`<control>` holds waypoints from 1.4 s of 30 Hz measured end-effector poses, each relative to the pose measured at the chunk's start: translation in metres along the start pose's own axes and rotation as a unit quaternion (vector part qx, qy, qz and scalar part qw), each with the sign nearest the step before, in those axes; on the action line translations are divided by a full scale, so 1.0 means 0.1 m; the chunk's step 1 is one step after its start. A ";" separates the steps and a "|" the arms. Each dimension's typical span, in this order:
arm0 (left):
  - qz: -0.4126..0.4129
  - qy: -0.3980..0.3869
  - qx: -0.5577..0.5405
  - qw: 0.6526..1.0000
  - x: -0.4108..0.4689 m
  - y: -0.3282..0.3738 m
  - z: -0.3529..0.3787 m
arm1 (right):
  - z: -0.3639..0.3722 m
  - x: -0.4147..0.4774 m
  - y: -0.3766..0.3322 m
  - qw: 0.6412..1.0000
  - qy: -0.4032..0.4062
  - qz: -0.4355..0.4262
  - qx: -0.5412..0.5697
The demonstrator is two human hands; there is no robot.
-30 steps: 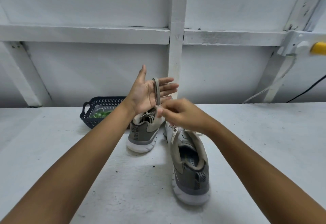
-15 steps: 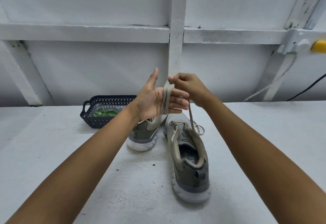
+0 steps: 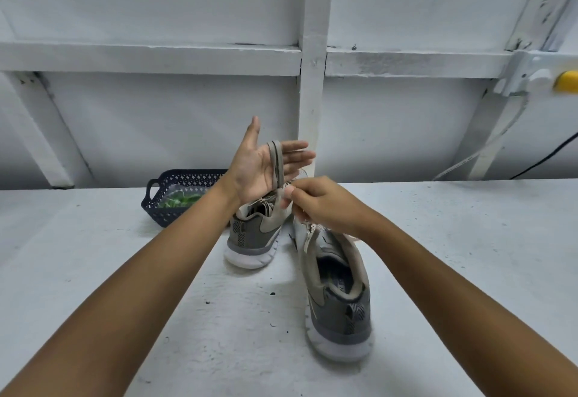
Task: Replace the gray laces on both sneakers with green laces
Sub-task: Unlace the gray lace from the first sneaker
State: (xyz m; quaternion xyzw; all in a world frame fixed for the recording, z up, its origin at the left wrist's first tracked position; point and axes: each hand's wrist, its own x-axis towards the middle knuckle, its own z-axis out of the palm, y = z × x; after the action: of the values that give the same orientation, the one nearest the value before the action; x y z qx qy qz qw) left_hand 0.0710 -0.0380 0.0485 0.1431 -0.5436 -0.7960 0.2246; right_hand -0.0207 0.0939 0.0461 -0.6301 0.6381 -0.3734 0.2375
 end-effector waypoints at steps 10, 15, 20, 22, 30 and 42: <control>-0.058 -0.094 0.045 0.993 -0.09 -0.12 0.15 | -0.57 0.38 -0.32 0.986 0.150 -0.059 -0.046; -0.064 -0.140 0.022 0.988 -0.14 -0.08 0.24 | -0.49 0.52 -0.03 0.988 0.122 0.012 0.090; -0.021 -0.134 -0.018 0.991 -0.11 -0.03 0.26 | -0.19 0.42 0.31 0.971 0.072 0.070 0.219; 0.000 -0.097 -0.035 0.995 -0.08 0.01 0.23 | -0.03 0.35 0.40 0.983 0.038 0.104 0.149; 0.011 0.003 -0.016 1.000 0.05 0.06 0.03 | 0.06 0.06 0.09 0.969 -0.082 -0.009 -0.232; -0.079 -0.117 0.021 0.990 -0.11 -0.13 0.14 | -0.67 0.45 -0.39 0.993 0.062 -0.077 -0.059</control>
State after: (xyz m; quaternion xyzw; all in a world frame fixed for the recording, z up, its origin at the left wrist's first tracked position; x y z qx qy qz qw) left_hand 0.0707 -0.0172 0.0417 0.0967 -0.5694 -0.8111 0.0929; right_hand -0.0525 0.0648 0.1244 -0.6658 0.6221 -0.3906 0.1307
